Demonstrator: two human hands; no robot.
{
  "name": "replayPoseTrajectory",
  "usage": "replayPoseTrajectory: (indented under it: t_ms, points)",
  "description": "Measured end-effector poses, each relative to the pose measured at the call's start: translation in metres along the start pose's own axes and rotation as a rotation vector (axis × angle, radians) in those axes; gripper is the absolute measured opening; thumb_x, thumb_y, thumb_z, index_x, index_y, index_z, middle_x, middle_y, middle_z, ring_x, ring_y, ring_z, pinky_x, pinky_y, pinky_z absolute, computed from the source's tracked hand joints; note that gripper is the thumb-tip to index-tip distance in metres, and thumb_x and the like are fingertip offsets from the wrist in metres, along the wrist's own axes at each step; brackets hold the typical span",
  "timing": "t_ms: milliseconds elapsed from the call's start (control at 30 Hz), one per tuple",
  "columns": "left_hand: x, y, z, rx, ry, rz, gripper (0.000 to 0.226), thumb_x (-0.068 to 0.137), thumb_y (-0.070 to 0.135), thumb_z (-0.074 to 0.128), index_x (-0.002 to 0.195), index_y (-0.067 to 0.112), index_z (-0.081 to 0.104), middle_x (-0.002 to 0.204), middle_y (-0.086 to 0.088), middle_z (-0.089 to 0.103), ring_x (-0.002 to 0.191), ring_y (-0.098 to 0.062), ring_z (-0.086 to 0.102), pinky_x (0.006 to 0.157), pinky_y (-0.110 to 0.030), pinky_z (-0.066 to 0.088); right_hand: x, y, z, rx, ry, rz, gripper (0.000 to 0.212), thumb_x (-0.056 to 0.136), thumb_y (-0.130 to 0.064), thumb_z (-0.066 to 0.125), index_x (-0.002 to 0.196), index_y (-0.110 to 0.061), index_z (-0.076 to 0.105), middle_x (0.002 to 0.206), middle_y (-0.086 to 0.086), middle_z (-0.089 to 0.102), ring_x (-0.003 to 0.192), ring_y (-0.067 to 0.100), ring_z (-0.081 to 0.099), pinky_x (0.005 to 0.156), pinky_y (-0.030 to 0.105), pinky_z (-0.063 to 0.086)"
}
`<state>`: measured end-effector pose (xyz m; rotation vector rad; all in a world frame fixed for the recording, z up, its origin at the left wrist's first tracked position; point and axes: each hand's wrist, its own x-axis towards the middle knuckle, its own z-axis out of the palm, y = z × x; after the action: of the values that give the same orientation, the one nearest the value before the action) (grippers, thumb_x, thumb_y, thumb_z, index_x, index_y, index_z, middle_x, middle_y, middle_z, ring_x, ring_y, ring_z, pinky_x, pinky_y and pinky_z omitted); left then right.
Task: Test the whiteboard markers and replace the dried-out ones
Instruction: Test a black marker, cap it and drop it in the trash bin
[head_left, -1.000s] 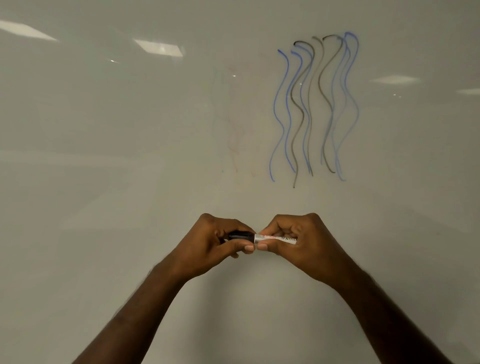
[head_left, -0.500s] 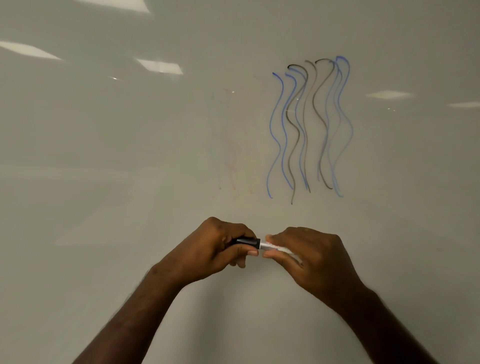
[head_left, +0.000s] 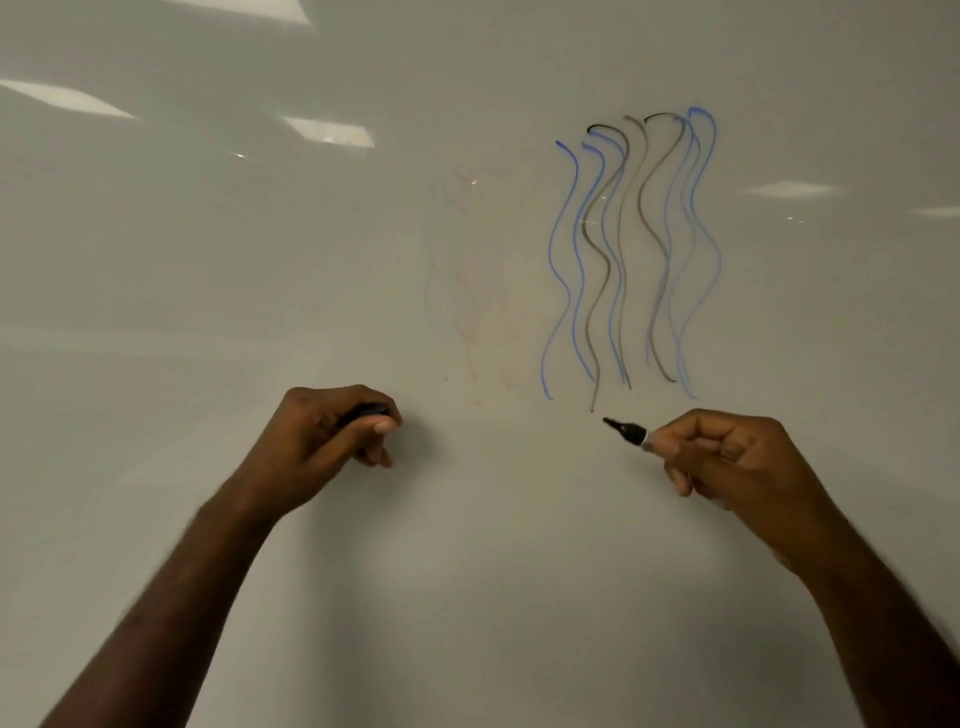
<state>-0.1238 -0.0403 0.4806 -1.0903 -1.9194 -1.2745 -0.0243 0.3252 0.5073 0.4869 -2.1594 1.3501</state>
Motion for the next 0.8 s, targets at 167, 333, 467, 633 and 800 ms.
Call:
replayPoseTrajectory:
  t_ms: [167, 333, 467, 633, 800]
  points:
    - [0.014, 0.009, 0.025, -0.035, 0.166, 0.081, 0.030, 0.102, 0.036, 0.041, 0.079, 0.021, 0.054, 0.065, -0.001, 0.057, 0.058, -0.021, 0.070, 0.051, -0.034, 0.053, 0.004, -0.007, 0.022, 0.175, 0.008, -0.190, 0.035, 0.090, -0.011, 0.059, 0.121, -0.024, 0.071, 0.075, 0.014, 0.064, 0.051, 0.024, 0.039, 0.040, 0.023, 0.031]
    - [0.041, 0.026, 0.030, 0.049, 0.263, 0.231, 0.050, 0.088, 0.050, 0.069, 0.068, 0.006, 0.053, 0.057, -0.005, 0.057, 0.050, -0.021, 0.063, 0.049, -0.032, 0.048, 0.017, -0.019, 0.034, 0.318, -0.033, -0.378, 0.039, 0.094, -0.003, 0.046, 0.110, -0.022, 0.076, 0.094, 0.013, 0.074, 0.077, 0.033, 0.066, 0.053, 0.031, 0.049]
    - [0.077, 0.036, 0.023, 0.250, 0.436, 0.340, 0.048, 0.089, 0.031, 0.075, 0.058, 0.001, 0.054, 0.050, -0.007, 0.057, 0.045, -0.029, 0.058, 0.046, -0.036, 0.044, 0.042, -0.039, 0.040, 0.492, -0.004, -0.444, 0.047, 0.090, 0.001, 0.036, 0.112, -0.019, 0.073, 0.103, 0.019, 0.075, 0.090, 0.042, 0.070, 0.059, 0.032, 0.053]
    - [0.117, 0.043, 0.001, 0.379, 0.625, 0.506, 0.036, 0.103, 0.028, 0.051, 0.095, 0.002, 0.074, 0.089, -0.010, 0.075, 0.087, -0.027, 0.071, 0.074, -0.045, 0.054, 0.080, -0.068, 0.048, 0.521, 0.135, -0.552, 0.028, 0.089, 0.006, 0.048, 0.113, -0.008, 0.052, 0.102, 0.017, 0.075, 0.088, 0.039, 0.072, 0.054, 0.030, 0.054]
    - [0.153, 0.031, -0.020, 0.840, 0.602, 0.394, 0.059, 0.107, 0.038, 0.042, 0.152, 0.001, 0.034, 0.157, -0.015, 0.038, 0.151, -0.032, 0.024, 0.123, -0.054, 0.016, 0.114, -0.090, 0.056, 0.438, 0.348, -0.624, 0.022, 0.098, -0.027, 0.049, 0.102, -0.010, 0.062, 0.076, 0.014, 0.066, 0.064, 0.030, 0.062, 0.050, 0.033, 0.048]
